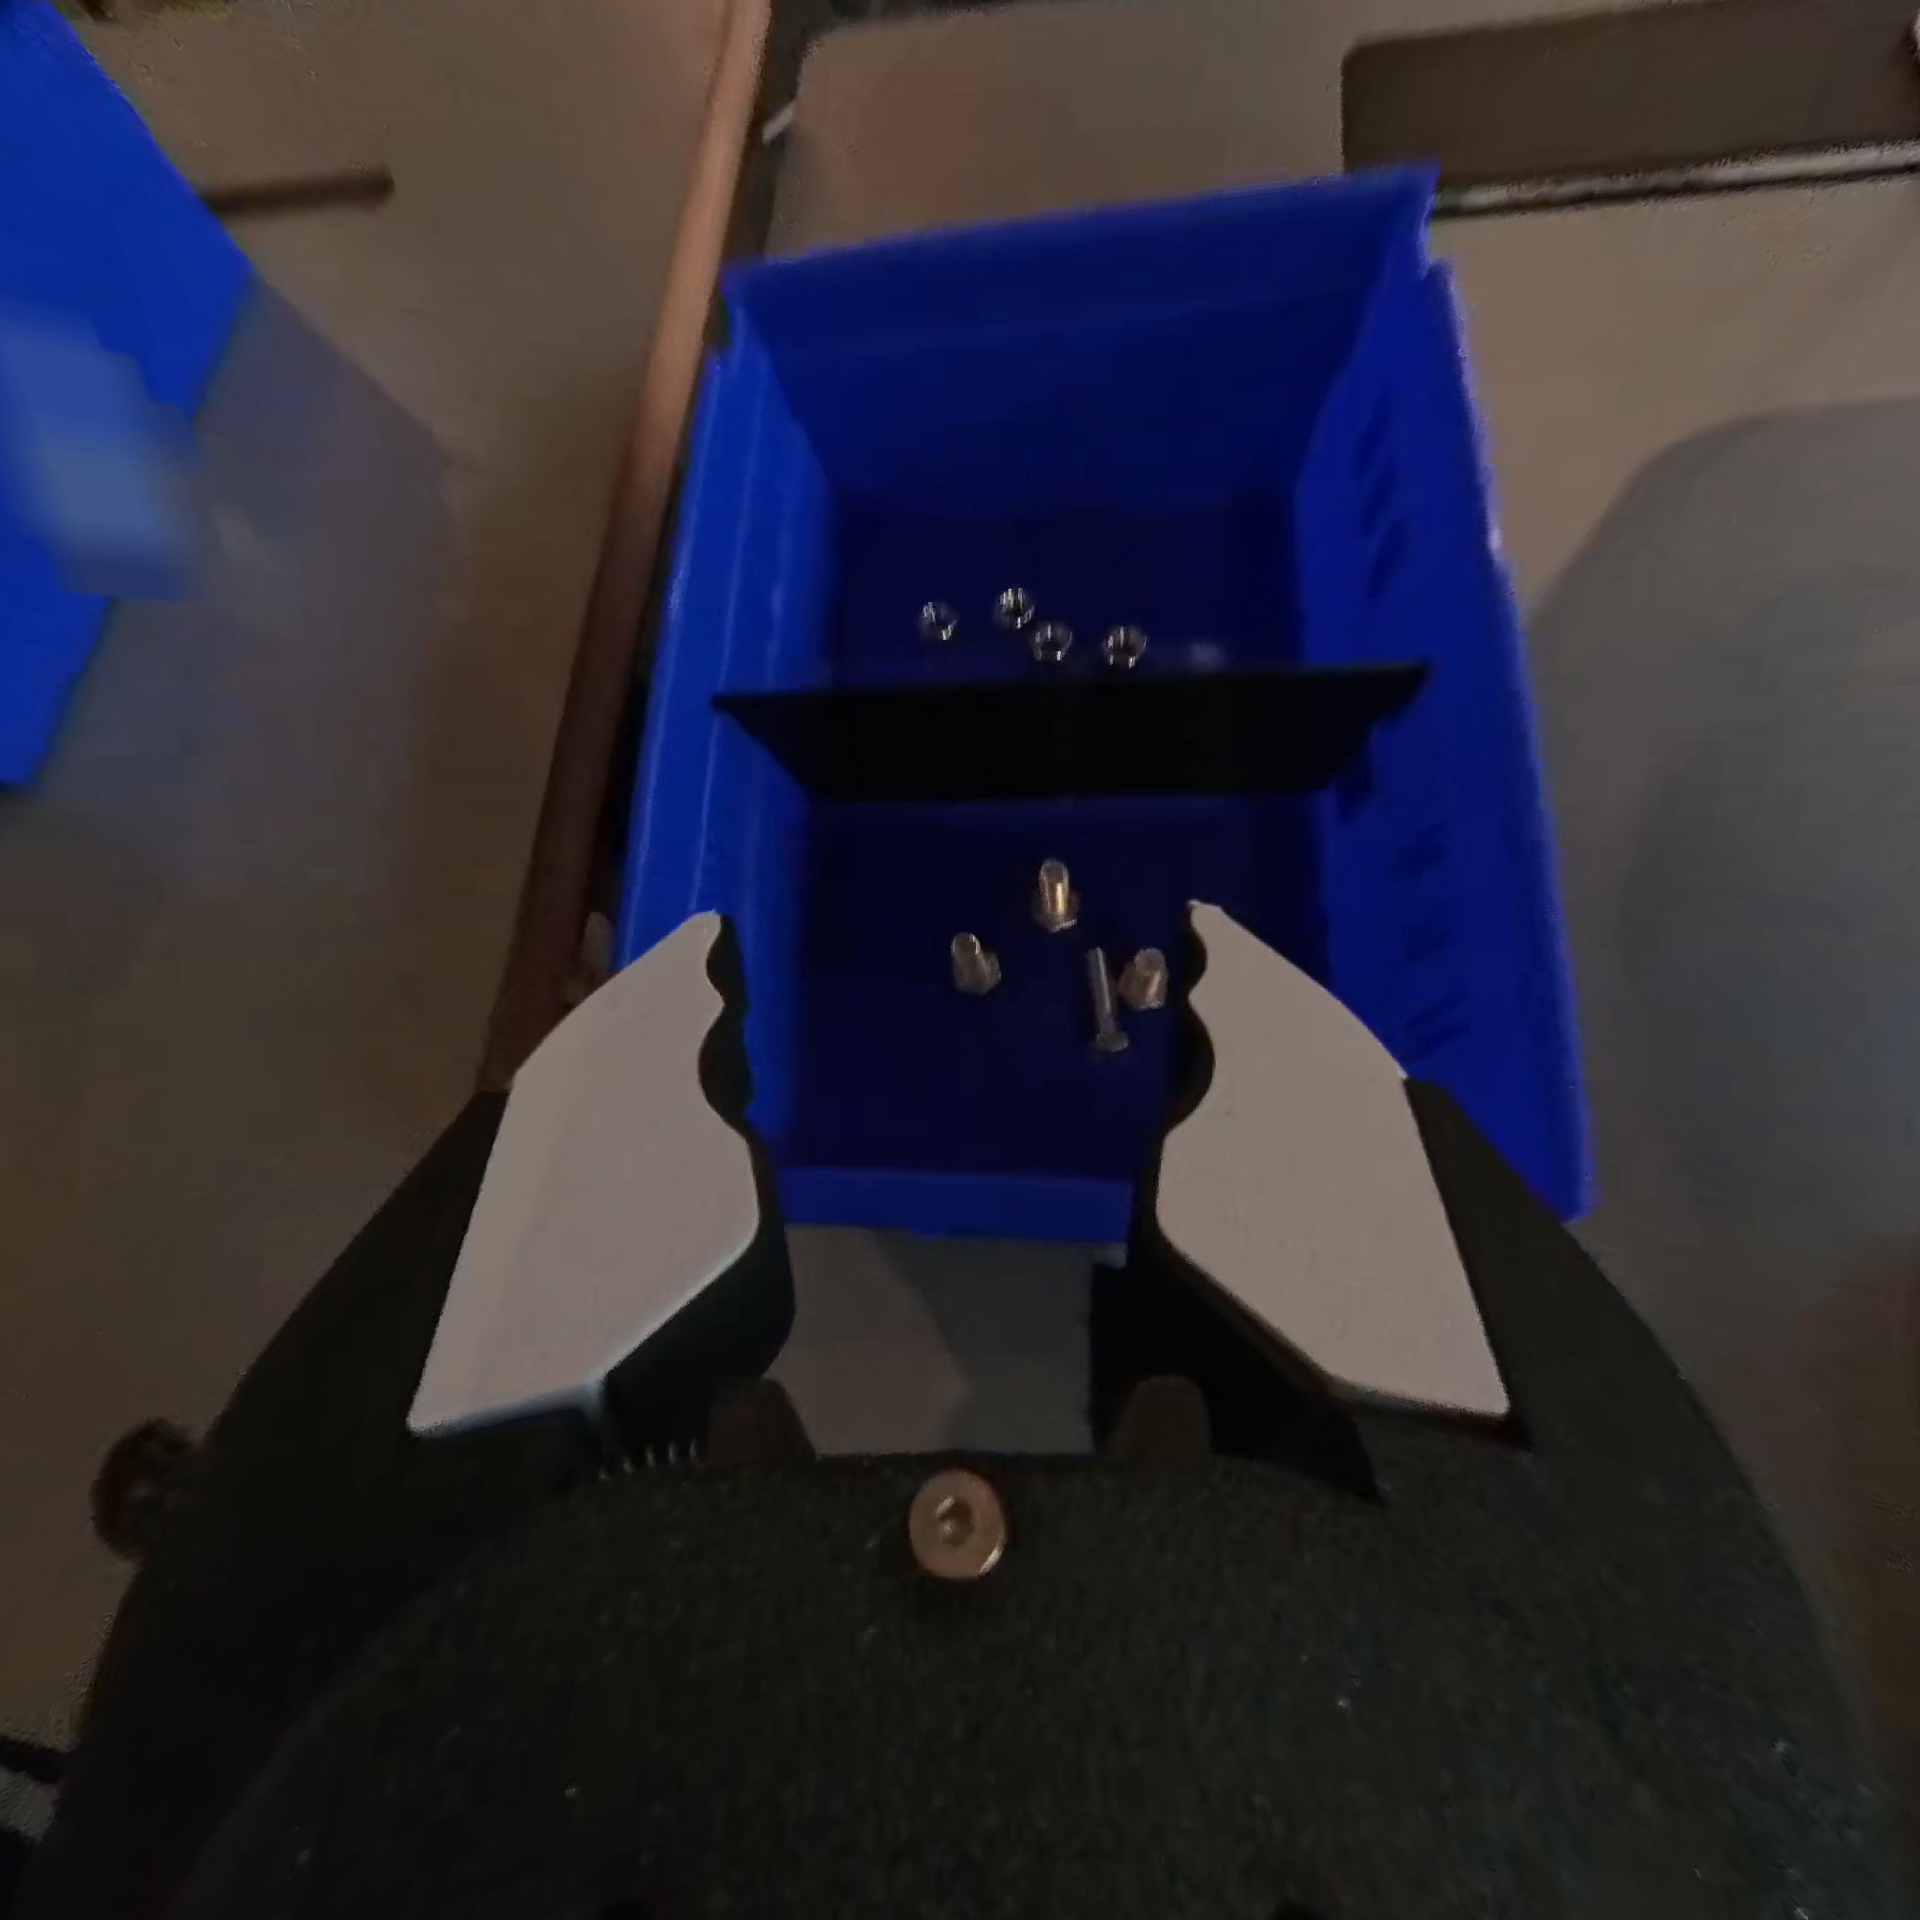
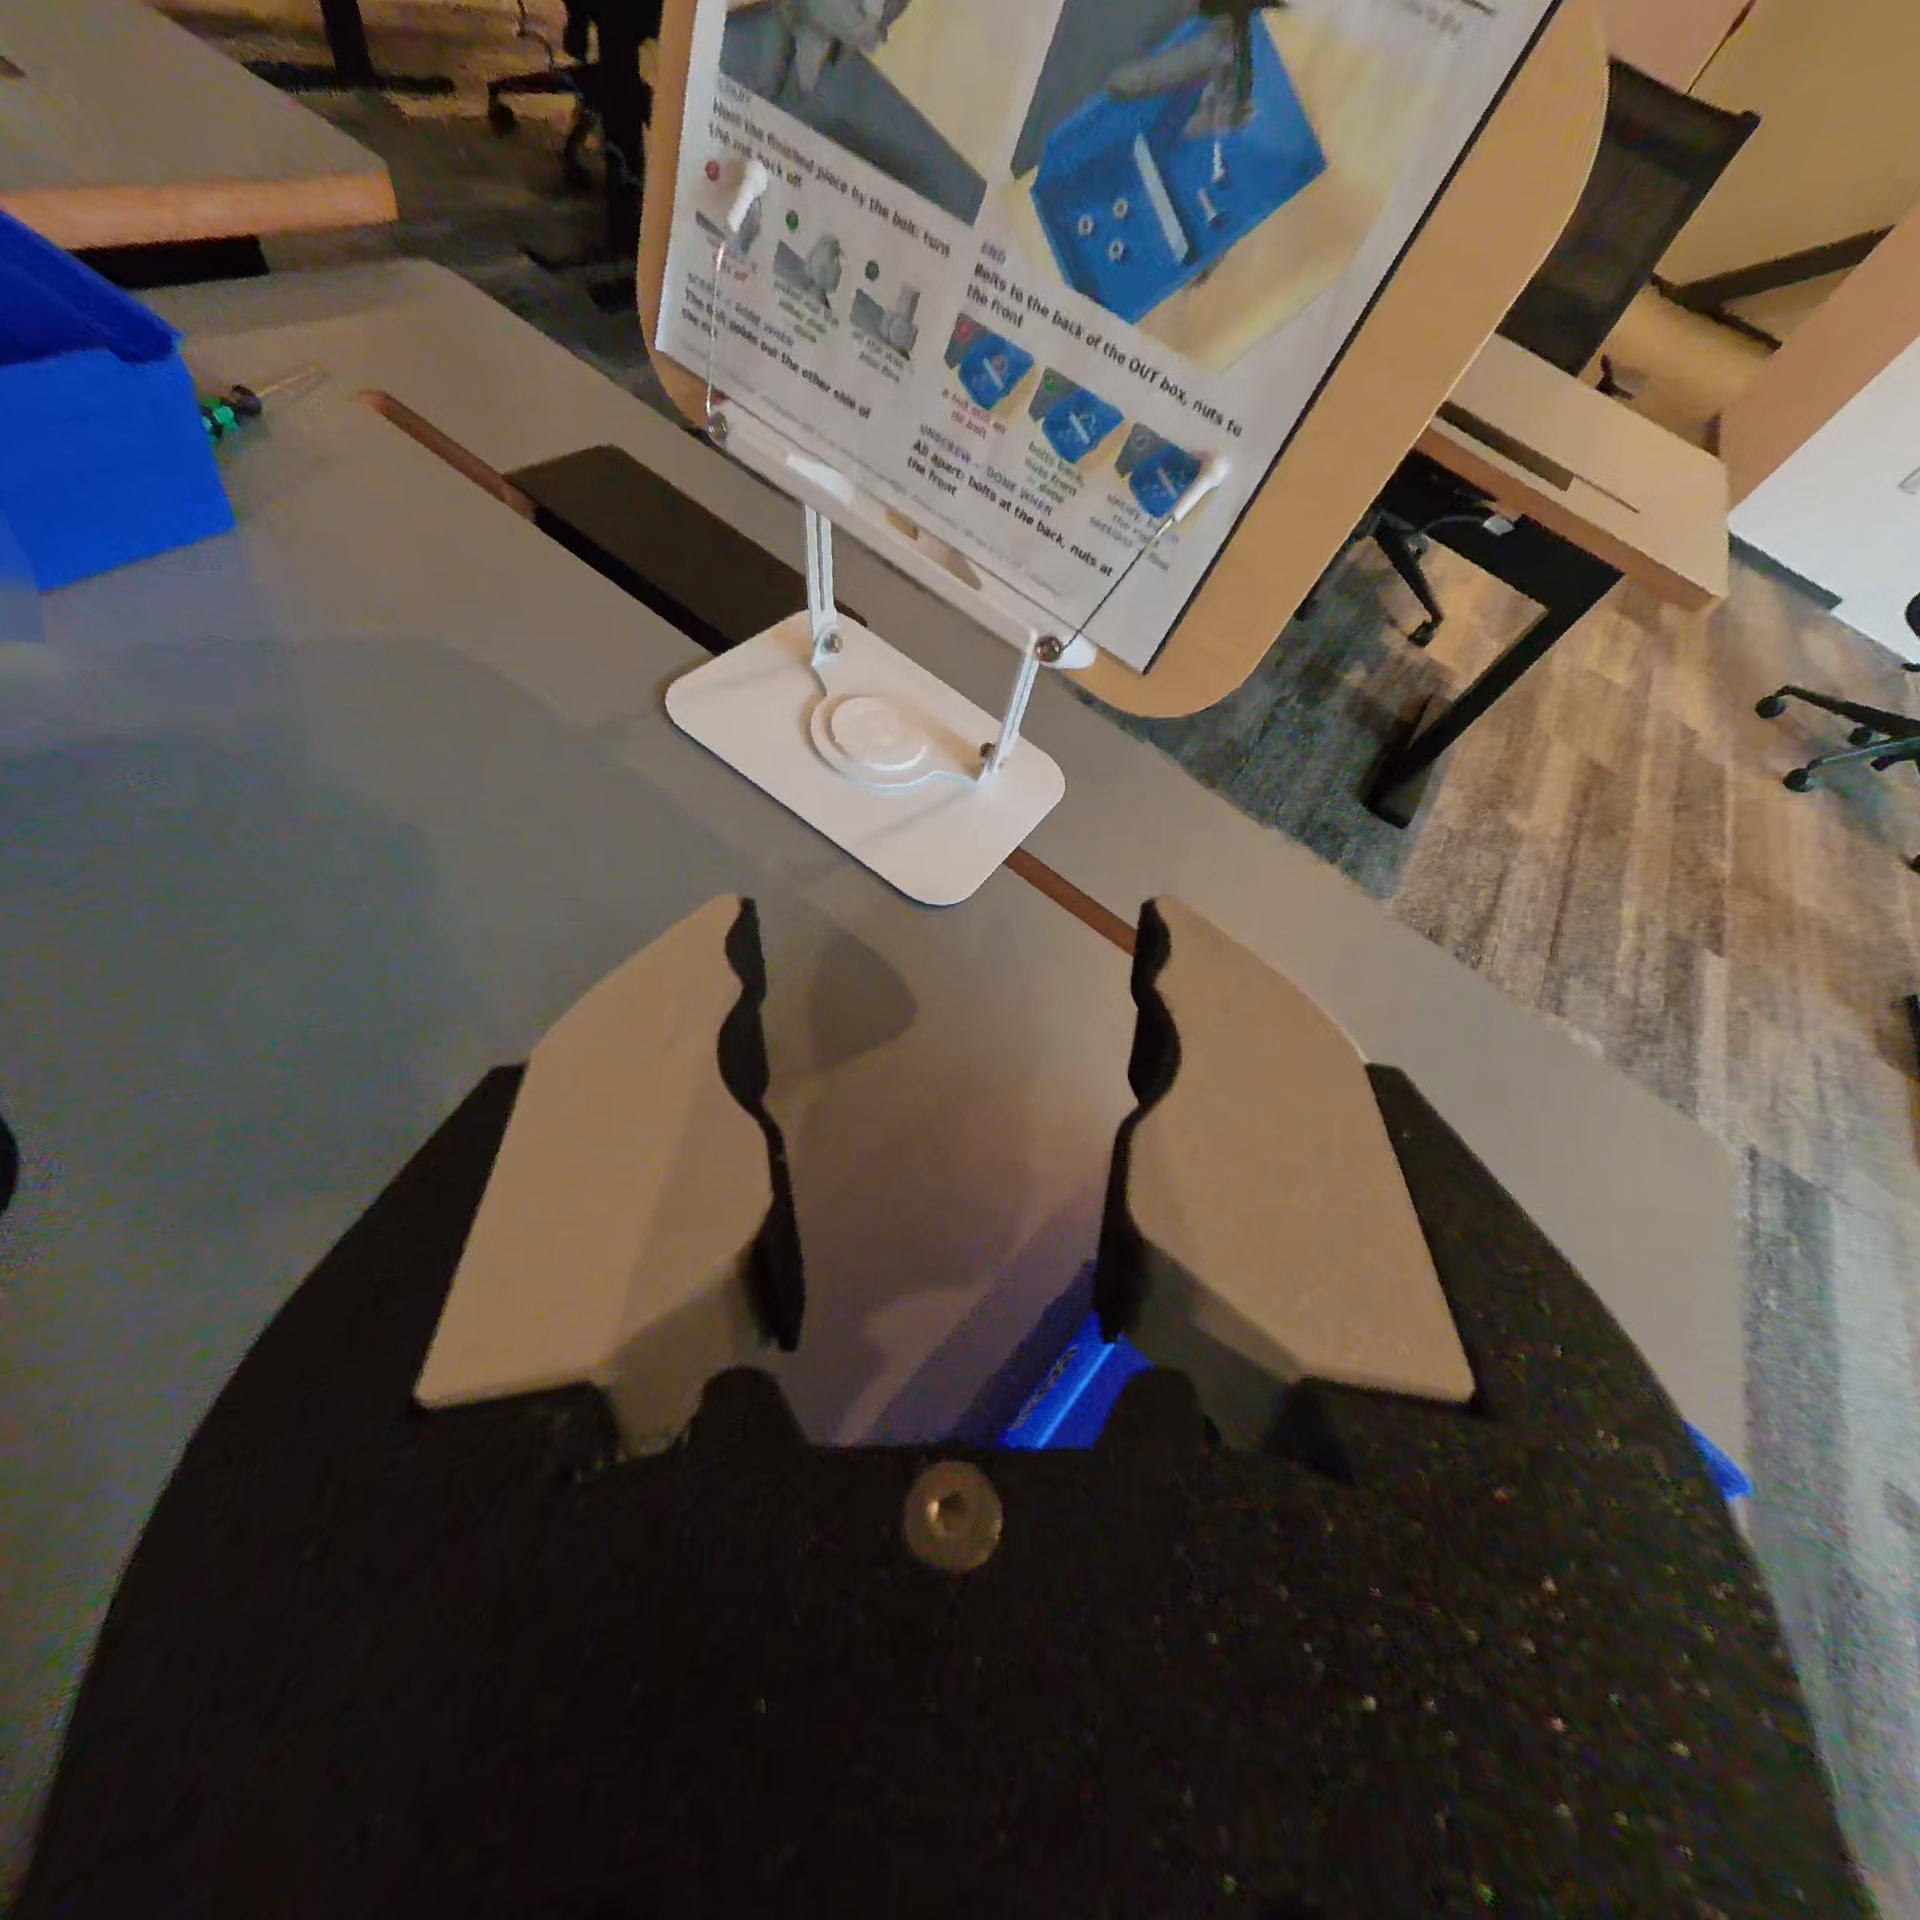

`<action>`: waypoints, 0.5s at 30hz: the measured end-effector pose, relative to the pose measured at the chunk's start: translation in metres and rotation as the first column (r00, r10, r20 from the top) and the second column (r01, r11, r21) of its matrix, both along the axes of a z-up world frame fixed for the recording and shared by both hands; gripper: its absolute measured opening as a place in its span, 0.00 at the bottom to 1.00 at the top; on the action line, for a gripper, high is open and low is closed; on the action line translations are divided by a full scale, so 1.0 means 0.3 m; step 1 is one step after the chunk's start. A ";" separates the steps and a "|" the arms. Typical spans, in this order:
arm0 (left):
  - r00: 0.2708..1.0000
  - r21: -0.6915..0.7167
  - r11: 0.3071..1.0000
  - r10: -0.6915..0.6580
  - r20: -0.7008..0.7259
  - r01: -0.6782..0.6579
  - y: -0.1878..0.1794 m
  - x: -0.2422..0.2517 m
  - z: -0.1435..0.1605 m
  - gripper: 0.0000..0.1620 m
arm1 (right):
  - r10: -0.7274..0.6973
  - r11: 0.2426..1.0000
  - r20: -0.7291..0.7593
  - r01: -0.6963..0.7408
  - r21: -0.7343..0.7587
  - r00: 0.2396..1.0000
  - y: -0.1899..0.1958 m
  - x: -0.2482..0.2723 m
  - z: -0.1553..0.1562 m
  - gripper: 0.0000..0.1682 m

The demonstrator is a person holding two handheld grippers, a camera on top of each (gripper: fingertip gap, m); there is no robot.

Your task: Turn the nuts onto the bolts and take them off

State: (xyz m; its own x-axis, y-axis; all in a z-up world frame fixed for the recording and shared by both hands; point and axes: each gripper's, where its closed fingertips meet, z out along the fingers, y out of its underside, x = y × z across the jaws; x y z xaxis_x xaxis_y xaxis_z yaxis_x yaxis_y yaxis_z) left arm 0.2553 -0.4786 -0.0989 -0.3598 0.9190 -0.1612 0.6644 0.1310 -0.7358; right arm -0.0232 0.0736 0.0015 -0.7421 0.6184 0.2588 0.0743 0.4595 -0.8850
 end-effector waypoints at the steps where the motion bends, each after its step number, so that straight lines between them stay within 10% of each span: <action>1: 1.000 0.015 1.000 0.005 0.018 -0.005 -0.005 0.003 -0.031 0.48 | -0.005 1.000 0.002 0.005 -0.005 1.000 0.004 -0.004 -0.001 0.40; 15: 0.986 0.159 0.987 -0.031 0.167 0.004 -0.047 -0.009 -0.312 0.33 | -0.002 0.999 0.006 0.002 0.045 1.000 0.011 -0.017 -0.030 0.40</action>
